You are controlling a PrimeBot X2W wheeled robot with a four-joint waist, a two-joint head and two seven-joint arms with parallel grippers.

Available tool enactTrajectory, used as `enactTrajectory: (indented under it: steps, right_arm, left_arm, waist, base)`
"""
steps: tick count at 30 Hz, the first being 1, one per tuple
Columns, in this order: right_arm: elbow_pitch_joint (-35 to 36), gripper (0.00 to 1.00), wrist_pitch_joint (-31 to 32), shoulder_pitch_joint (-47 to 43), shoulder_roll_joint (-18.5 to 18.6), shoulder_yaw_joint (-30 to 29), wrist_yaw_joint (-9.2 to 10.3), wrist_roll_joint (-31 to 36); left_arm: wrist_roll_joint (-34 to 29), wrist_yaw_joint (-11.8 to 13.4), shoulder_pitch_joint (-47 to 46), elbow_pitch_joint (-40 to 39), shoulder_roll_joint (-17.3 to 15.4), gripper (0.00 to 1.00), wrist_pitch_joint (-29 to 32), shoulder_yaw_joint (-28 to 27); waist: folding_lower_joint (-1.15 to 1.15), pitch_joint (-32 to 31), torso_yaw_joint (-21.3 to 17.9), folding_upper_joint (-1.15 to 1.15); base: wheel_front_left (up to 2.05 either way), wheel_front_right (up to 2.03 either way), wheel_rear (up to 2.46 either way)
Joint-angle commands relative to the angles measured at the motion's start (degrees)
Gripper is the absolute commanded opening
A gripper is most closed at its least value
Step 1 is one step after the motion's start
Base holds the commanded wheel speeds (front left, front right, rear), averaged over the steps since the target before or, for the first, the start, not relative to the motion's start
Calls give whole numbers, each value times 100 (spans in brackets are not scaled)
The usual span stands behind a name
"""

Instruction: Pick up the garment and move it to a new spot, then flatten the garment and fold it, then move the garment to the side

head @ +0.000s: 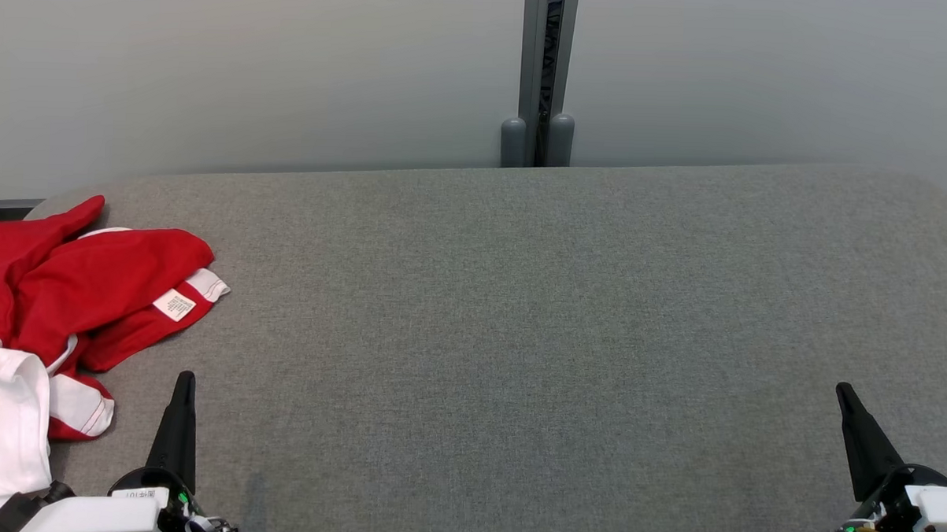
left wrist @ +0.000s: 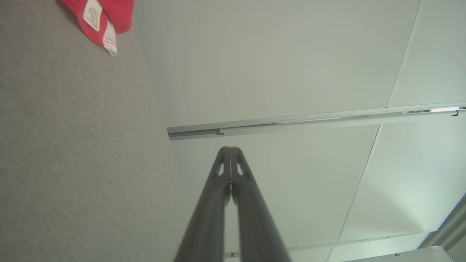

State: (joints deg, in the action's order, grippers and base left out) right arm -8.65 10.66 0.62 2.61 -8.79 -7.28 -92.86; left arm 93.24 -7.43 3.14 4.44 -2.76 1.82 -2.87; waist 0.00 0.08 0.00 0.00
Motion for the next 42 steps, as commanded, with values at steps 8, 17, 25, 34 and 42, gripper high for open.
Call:
enactTrajectory:
  steps: [8, 17, 25, 34, 42]
  right_arm:
    - [-27, 0, 55, 26, 60, -19, -54, -21]
    - [-27, 0, 55, 26, 60, -19, -54, -21]
    - [-27, 0, 55, 26, 60, -19, -54, -21]
    - [-27, 0, 55, 26, 60, -19, -53, -21]
    - [-27, 0, 55, 26, 60, -19, -52, -21]
  left_arm:
    - [8, -22, 26, 6, -28, 0, 8, -29]
    - [8, -22, 26, 6, -28, 0, 8, -29]
    - [8, -22, 26, 6, -28, 0, 8, -29]
    - [8, -22, 27, 6, -28, 0, 8, -29]
    - [8, -22, 27, 6, -28, 0, 8, -29]
  waist:
    - [0, 0, 0, 0]
    - [0, 0, 0, 0]
    - [0, 0, 0, 0]
    - [0, 0, 0, 0]
    - [0, 0, 0, 0]
  base:
    - [0, 0, 0]
    - [0, 0, 0]
    - [0, 0, 0]
    - [0, 0, 0]
    - [0, 0, 0]
